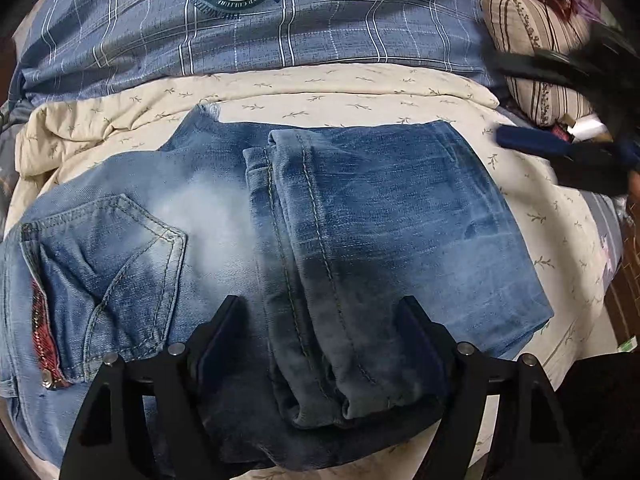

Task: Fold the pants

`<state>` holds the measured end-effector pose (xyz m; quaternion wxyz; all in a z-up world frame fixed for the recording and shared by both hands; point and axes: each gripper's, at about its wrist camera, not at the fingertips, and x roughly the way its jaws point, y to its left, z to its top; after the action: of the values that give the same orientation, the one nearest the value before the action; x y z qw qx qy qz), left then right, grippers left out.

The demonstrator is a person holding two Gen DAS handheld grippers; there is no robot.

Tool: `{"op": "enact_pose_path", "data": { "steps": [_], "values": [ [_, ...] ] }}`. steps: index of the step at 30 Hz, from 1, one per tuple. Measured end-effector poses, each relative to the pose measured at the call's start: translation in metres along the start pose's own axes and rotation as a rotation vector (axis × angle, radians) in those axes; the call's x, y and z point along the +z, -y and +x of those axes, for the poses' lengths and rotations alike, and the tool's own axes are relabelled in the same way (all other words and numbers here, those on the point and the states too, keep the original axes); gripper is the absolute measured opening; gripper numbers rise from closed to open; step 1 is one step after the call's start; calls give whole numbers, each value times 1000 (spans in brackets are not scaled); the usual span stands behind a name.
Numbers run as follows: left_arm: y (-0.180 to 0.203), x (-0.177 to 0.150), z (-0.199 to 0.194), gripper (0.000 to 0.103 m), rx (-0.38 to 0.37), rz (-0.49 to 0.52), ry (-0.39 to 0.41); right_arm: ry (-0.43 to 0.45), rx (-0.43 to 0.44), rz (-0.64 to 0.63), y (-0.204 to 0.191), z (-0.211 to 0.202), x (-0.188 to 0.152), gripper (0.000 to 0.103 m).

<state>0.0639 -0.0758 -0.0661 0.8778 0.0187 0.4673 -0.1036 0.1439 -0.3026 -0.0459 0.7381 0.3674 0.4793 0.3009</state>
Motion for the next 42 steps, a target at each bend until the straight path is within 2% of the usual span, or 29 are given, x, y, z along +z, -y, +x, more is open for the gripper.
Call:
{"op": "enact_pose_path", "data": {
  "steps": [2,4,5,6,7,10,12,16,19,22,25,29,32,36,42],
  "values": [
    [1,1,2,80,-2,5,3,-23,-6,5,4,20,15,55],
    [1,-1,1,80,-5,8,10,-56,-93,13,19,42,28,54],
    [0,0,1,80,-6,11,8,-83,-102,76,35,54,31,50],
    [-1,1,-1,80,-17,5,9,-72,-68,101,39,58,33,50],
    [-3,1,-3,80,-33,-11,10,-51,-48,104,40,54,34,50],
    [-14,9,-17,80,-78,-87,48,-40,-62,81,31,44,31,50],
    [-21,18,-31,80,-69,-124,113,-8,-49,51,22,28,22,51],
    [-19,40,-37,80,-55,-133,146,28,-27,28,15,-4,-12,53],
    [-9,62,-18,80,-2,-97,127,27,-26,8,17,-22,-43,53],
    [-8,71,6,80,58,-110,88,34,-26,-1,25,-33,-71,53],
    [-16,72,37,82,143,-129,-7,44,5,28,41,-39,-87,53],
    [-17,72,42,84,169,-134,-43,39,5,44,48,-38,-84,55],
    [-21,76,37,83,142,-179,-69,34,11,53,49,-34,-83,55],
    [-18,65,4,83,80,-188,15,60,40,59,50,-39,-83,56],
    [-4,30,-41,83,32,-83,156,88,74,74,51,-45,-85,57]
  ]
}}
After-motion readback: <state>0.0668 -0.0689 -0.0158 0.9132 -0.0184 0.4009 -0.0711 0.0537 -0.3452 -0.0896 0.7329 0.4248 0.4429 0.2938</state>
